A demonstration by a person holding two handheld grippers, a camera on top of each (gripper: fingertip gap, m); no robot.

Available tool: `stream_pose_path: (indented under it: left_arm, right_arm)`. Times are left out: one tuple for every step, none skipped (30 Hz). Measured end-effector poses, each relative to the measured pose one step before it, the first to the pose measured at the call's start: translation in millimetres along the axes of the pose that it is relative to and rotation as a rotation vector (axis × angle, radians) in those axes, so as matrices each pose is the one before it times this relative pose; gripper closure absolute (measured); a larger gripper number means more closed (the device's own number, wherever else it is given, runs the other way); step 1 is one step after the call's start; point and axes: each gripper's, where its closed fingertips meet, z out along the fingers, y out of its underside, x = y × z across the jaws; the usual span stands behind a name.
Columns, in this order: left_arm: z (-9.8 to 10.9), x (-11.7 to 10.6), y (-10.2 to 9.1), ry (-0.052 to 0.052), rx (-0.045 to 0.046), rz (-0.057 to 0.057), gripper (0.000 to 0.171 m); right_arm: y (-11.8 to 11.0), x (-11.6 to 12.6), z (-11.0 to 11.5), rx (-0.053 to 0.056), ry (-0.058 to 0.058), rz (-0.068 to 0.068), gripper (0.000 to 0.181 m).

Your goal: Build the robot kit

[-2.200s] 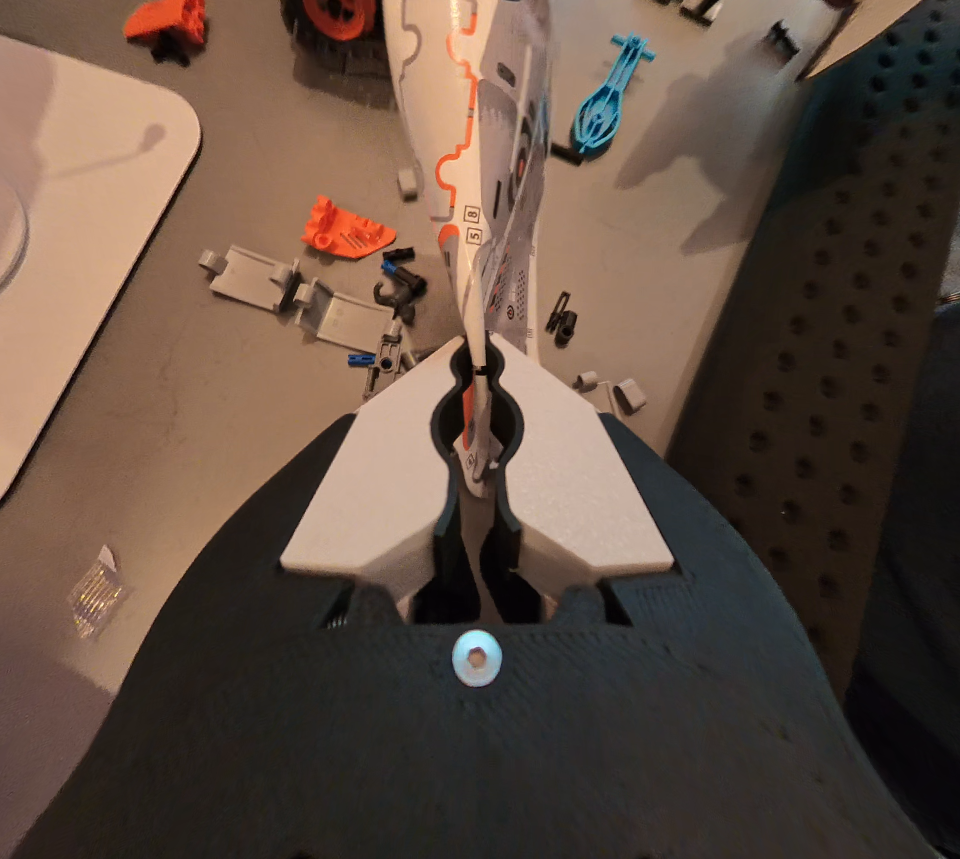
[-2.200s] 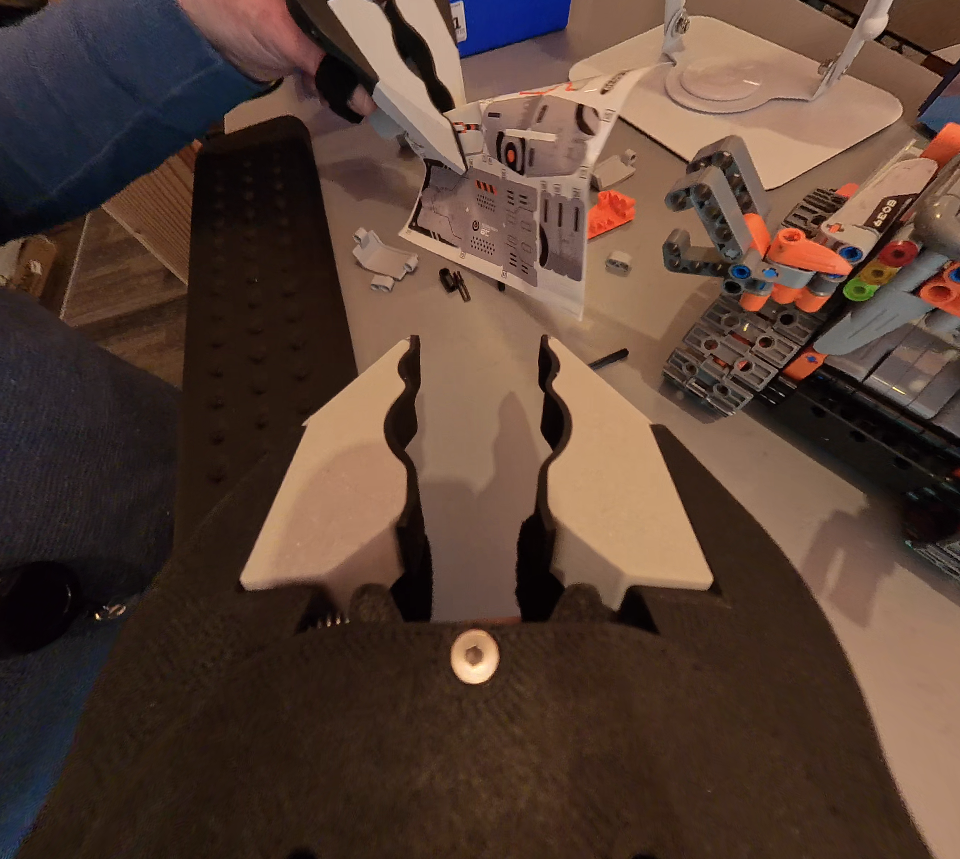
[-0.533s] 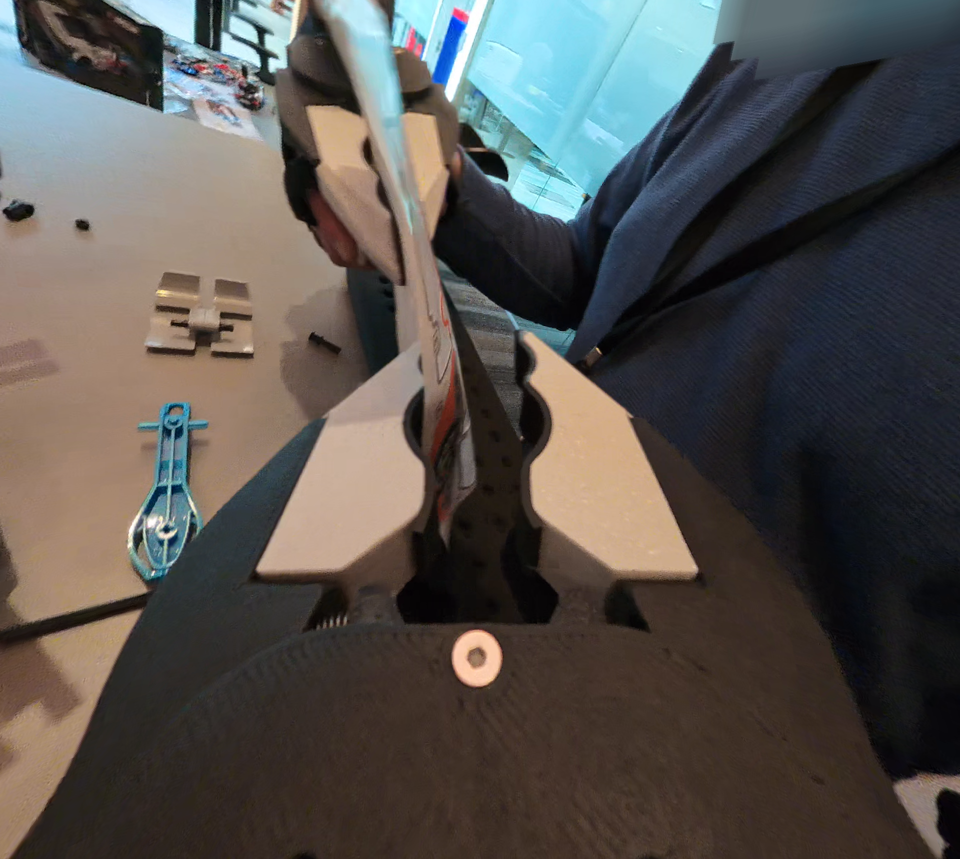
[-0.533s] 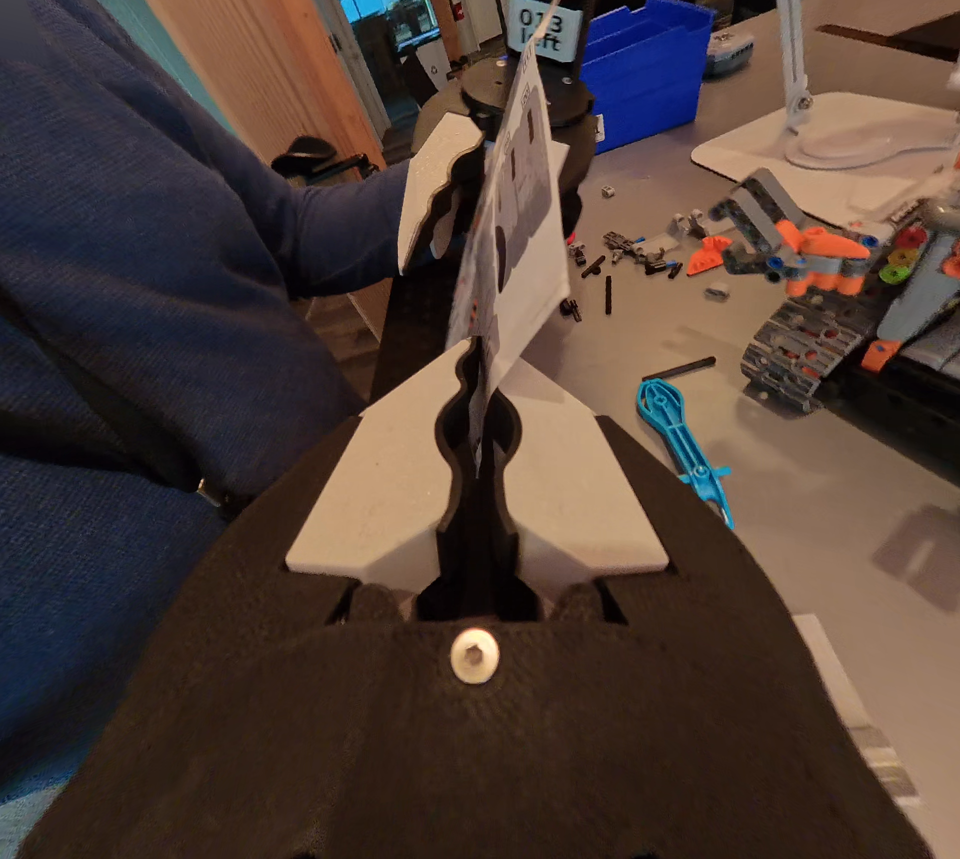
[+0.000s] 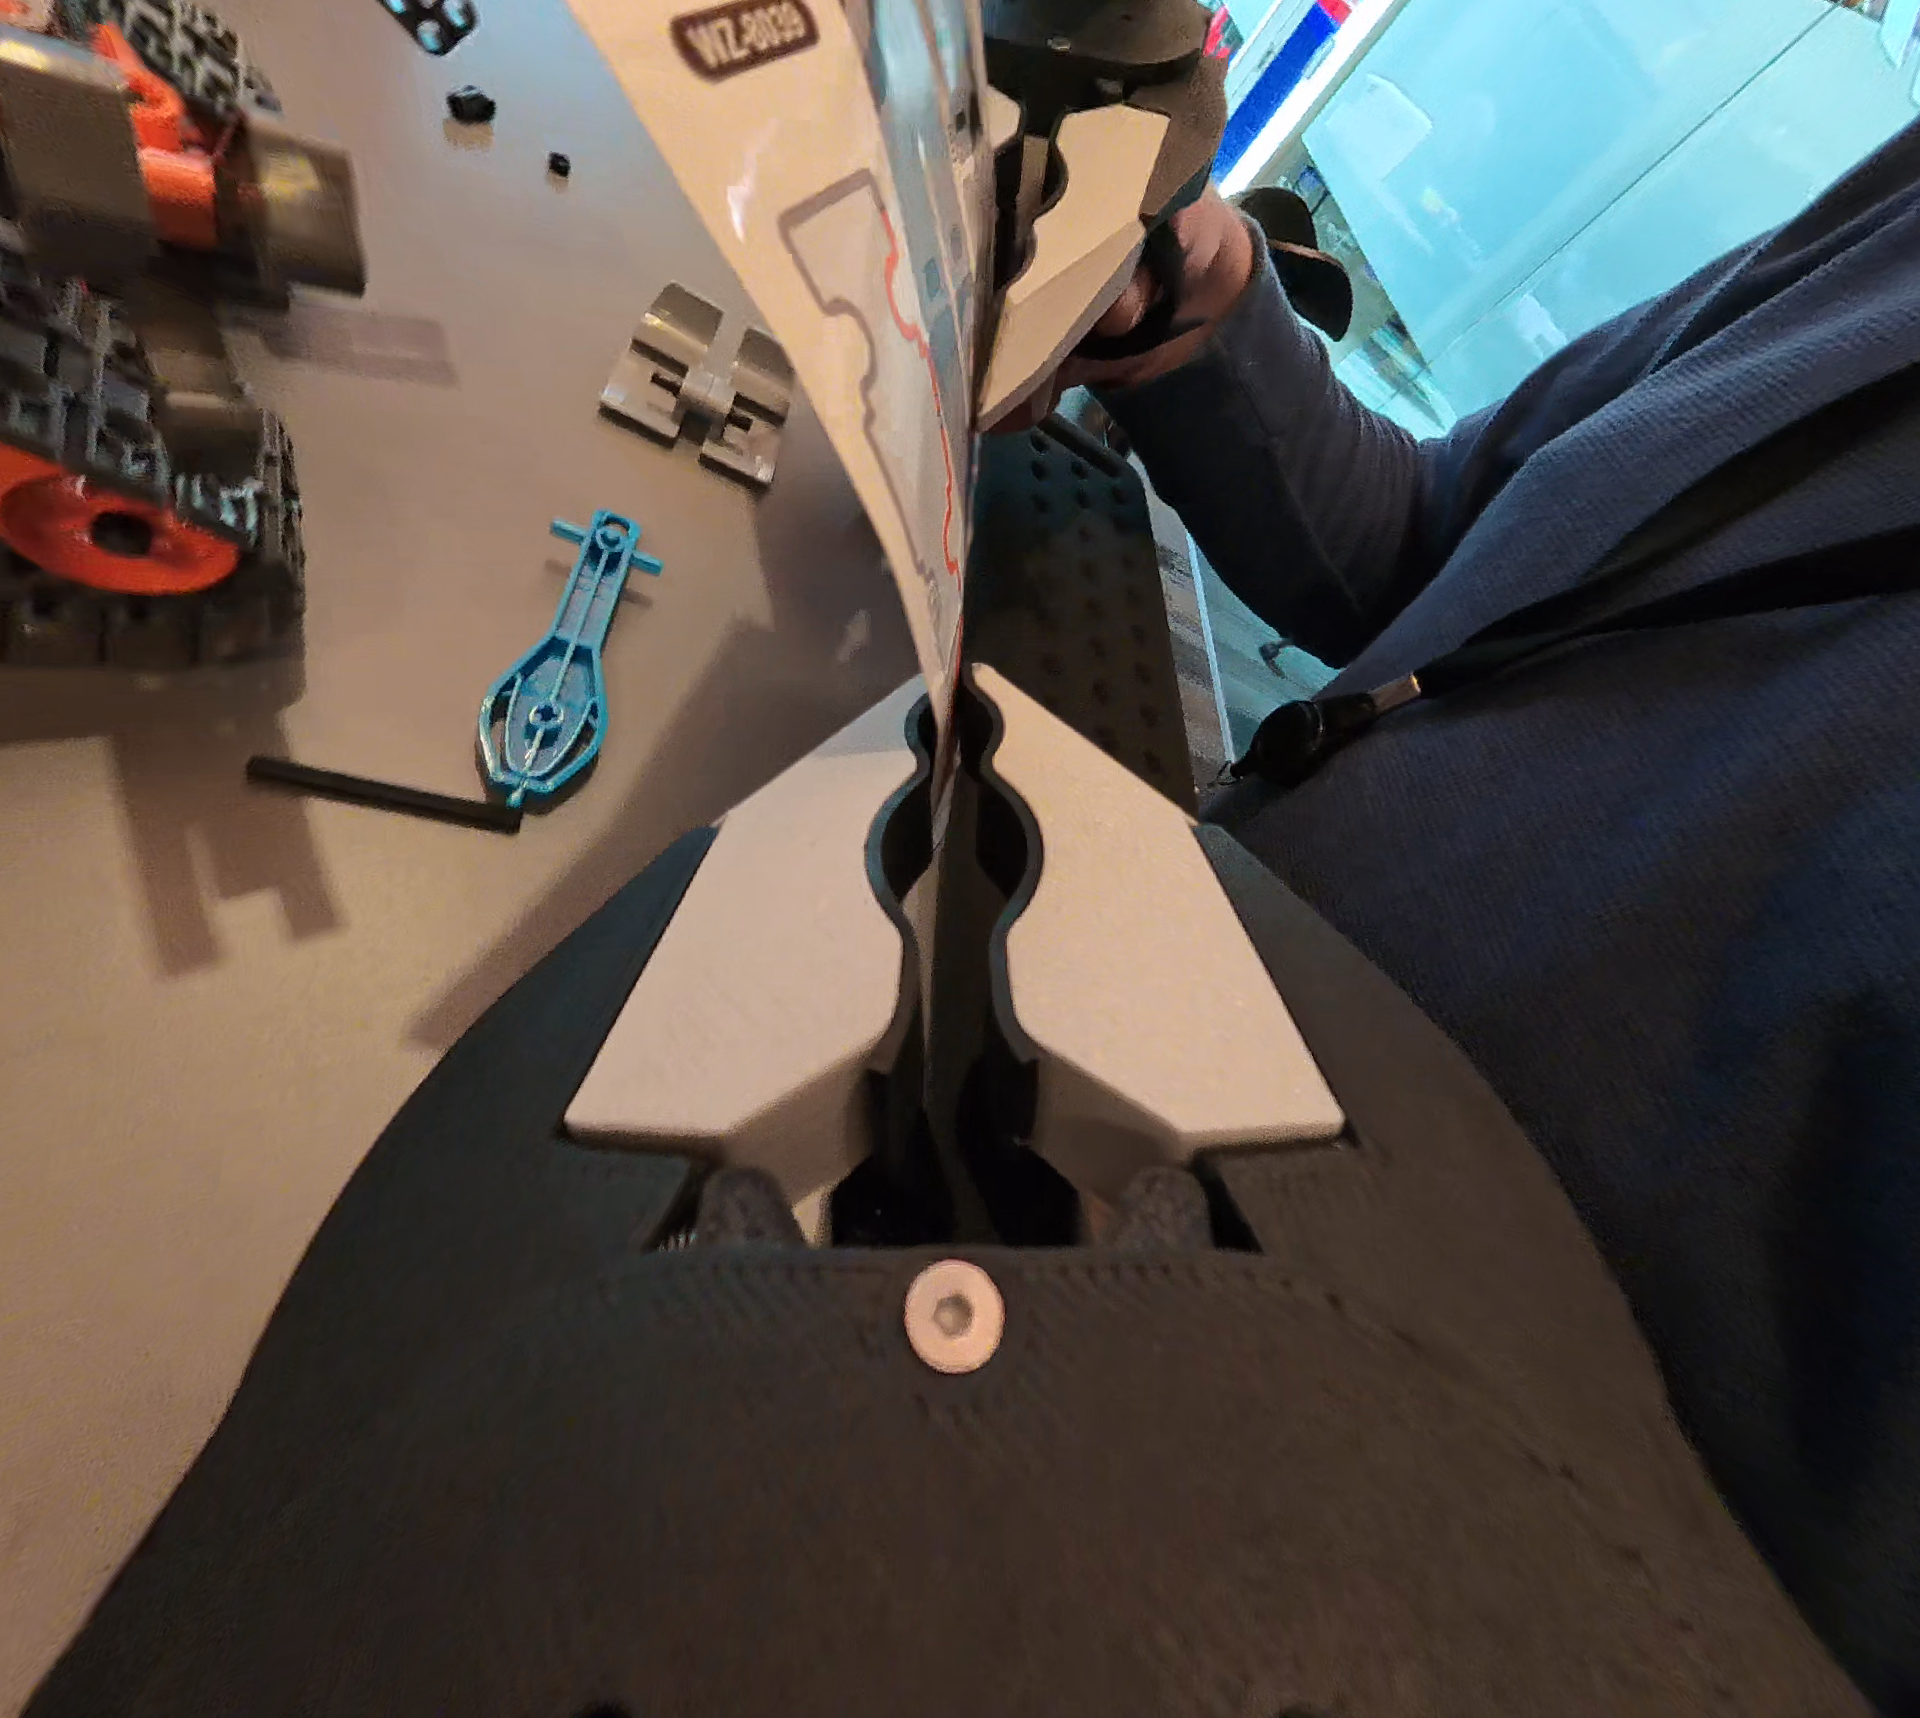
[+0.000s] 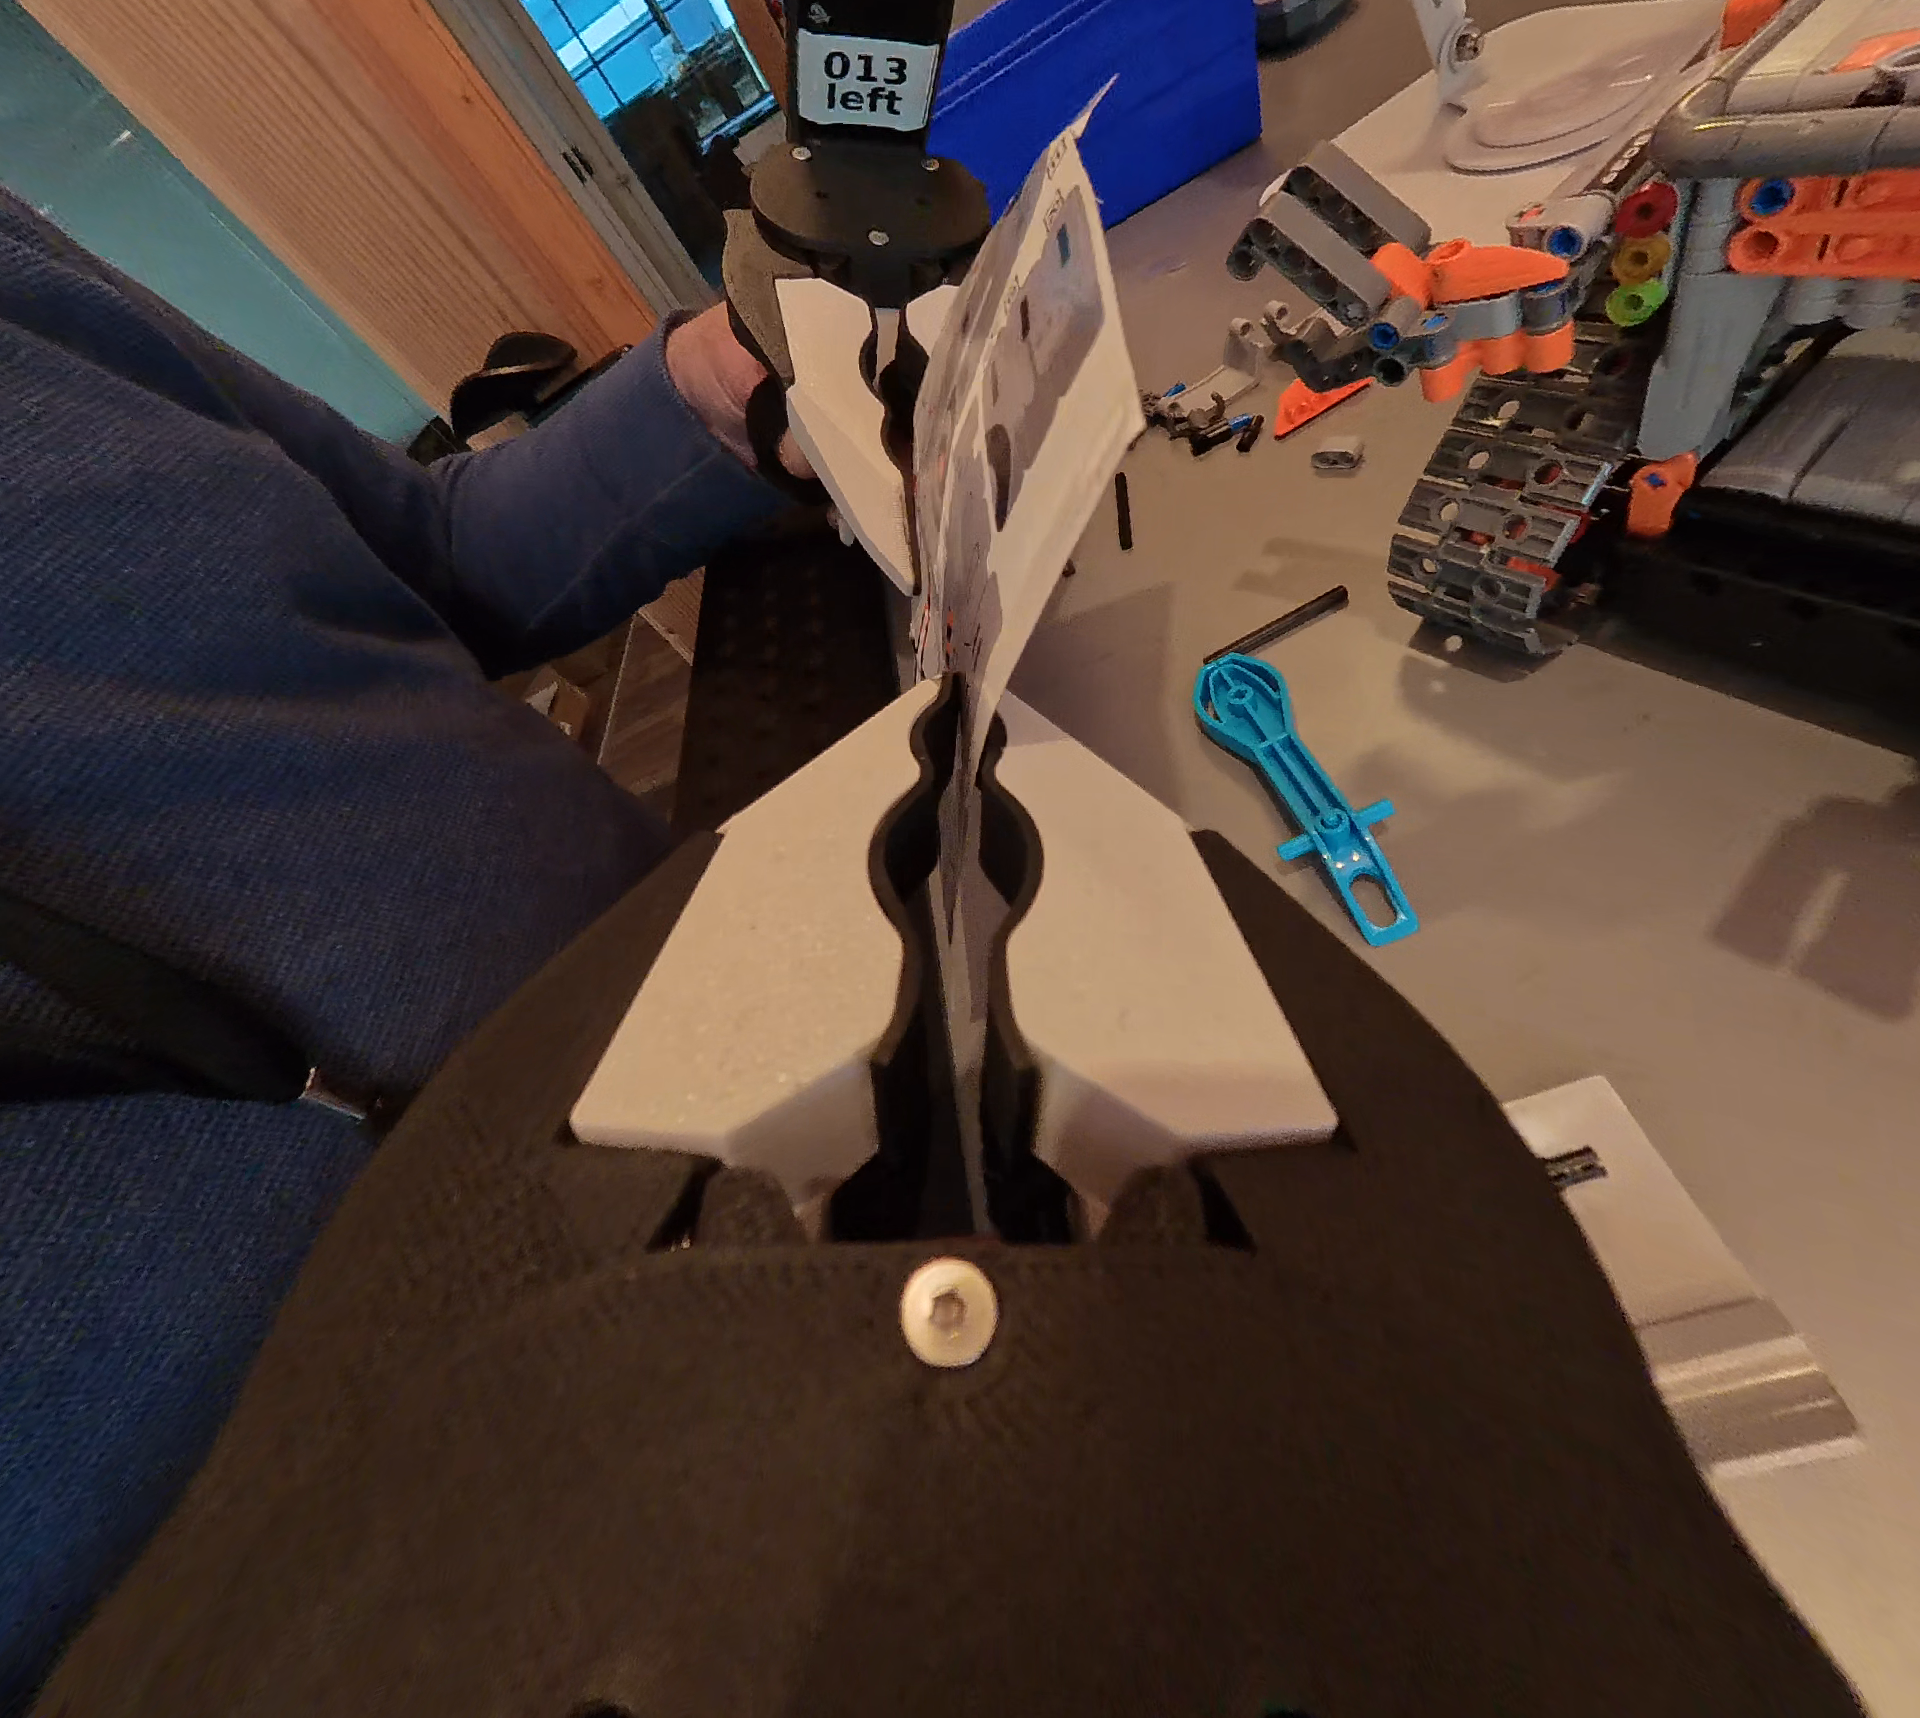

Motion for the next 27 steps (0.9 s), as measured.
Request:
stream_pose_path:
  left_arm:
    - [-2.53,-5.8,2.04,-0.0347,0.00333,-0.0165,0.171]
    - [-1.74,-8.33,4.36,-0.05,-0.01226,-0.01,0.171]
    - [-0.26,-4.61,5.3,-0.0285,-0.01953,-0.0038,0.171]
    - [0.13,-4.15,3.29,-0.0257,-0.00928,-0.0104,0.171]
    - [-0.3,-6.68,1.16,-0.0419,0.00197,-0.0129,0.168]
    - [-0.37,-2.52,0.6,-0.0148,0.00658,-0.0057,0.167]
    - [-0.51,1.18,1.39,0.0097,0.00216,-0.0066,0.166]
    - [-1.2,-1.75,1.84,-0.014,-0.0017,-0.0023,0.166]
    - [-1.2,-3.41,3.48,-0.0313,-0.01179,0.0104,0.166]
    - [-0.19,-3.26,6.46,-0.029,-0.03304,0.0025,0.161]
    - [0.26,-1.14,6.25,-0.012,-0.03332,-0.0001,0.158]
    - [-0.65,-1.77,1.81,-0.0143,-0.00299,-0.0016,0.153]
    - [-1.61,-1.8,-0.51,-0.0116,0.01287,-0.0022,0.148]
    - [-2.15,-0.5,-0.08,-0.002,0.01082,-0.0016,0.143]
    - [-3.73,-3.12,-0.7,-0.0161,0.01227,-0.0073,0.137]
    - [-5.84,-6.72,-2.66,-0.0401,0.02286,-0.0036,0.128]
    - [-6.42,-4.39,-2.48,-0.0268,0.01896,0.0074,0.121]
    - [-6.84,-2.96,-2.9,-0.0197,0.01787,0.0083,0.117]
    - [-7.69,-6.42,-4.93,-0.0399,0.02778,0.0029,0.108]
    - [-7.59,-4.61,-4.82,-0.0253,0.02531,0.0045,0.1]
    - [-8.54,-2.4,-4.81,-0.0083,0.02175,0.0067,0.099]
    - [-11.07,-7.41,-7.0,-0.0396,0.03191,0.0021,0.096]
    - [-14.09,-9.72,-9.09,-0.0485,0.03997,0.0063,0.096]
    - [-16.61,-11.49,-11.42,-0.0497,0.04888,0.0074,0.096]
    - [-18.55,-15.29,-13.86,-0.0617,0.058,0.0034,0.097]
    - [-19.34,-19.61,-15.08,-0.0738,0.05765,0.002,0.098]
    - [-18.37,-22.1,-13.78,-0.0732,0.04345,0.0058,0.1]
  right_arm:
    - [1.58,3.17,3.01,-0.012,0.0167,-0.0016,0.181]
    - [3.92,6.28,3.15,-0.0291,0.0367,-0.0078,0.181]
    - [3.86,4.66,3.09,-0.028,0.0282,-0.0165,0.181]
    - [1.3,1.82,2.76,-0.0113,0.0083,-0.0052,0.181]
    - [-0.54,2.14,2.16,0.0004,0.0074,0.0081,0.18]
    - [-0.36,2.57,2.04,0.0,0.0114,-0.0006,0.181]
    - [1.73,0.96,2.2,-0.0123,0.0053,-0.0112,0.181]
    - [1.75,0.18,2.17,-0.0155,0.0037,-0.0133,0.181]
    - [0.85,0.14,2.2,-0.0124,0.0084,-0.0108,0.181]
    - [0.77,-0.04,2.4,-0.0139,0.0094,-0.0123,0.181]
    - [1.78,0.81,2.65,-0.0195,0.0143,-0.0084,0.181]
    - [2.11,1.78,2.71,-0.0213,0.0158,-0.0049,0.181]
    - [0.98,0.48,2.44,-0.0129,0.0055,-0.0077,0.18]
    - [0.67,0.06,2.08,-0.0095,0.0021,-0.0039,0.177]
    - [0.98,2.72,1.55,-0.0142,0.0178,0.0004,0.171]
    - [1.0,4.4,0.56,-0.0138,0.0311,-0.0037,0.162]
    - [1.38,1.4,0.12,-0.0165,0.0184,-0.0179,0.156]
    - [1.42,0.77,-0.37,-0.0174,0.0191,-0.0254,0.151]
    - [0.32,3.47,-1.05,-0.0119,0.036,-0.0176,0.147]
    - [0.01,2.26,-1.77,-0.0099,0.0243,-0.0105,0.144]
    - [0.63,-0.26,-2.92,-0.0133,0.0044,-0.012,0.143]
    - [-1.03,1.82,-4.96,-0.0054,0.0196,-0.0164,0.143]
    - [-4.66,2.86,-7.18,0.0092,0.0282,-0.0218,0.143]
    - [-6.78,-0.1,-8.16,0.0117,0.0101,-0.0225,0.145]
    - [-8.02,0.6,-8.06,0.0048,0.0124,-0.0203,0.147]
    - [-10.14,2.0,-6.79,0.0017,0.0202,-0.029,0.149]
    - [-13.32,0.67,-4.97,0.0064,0.0137,-0.0375,0.15]
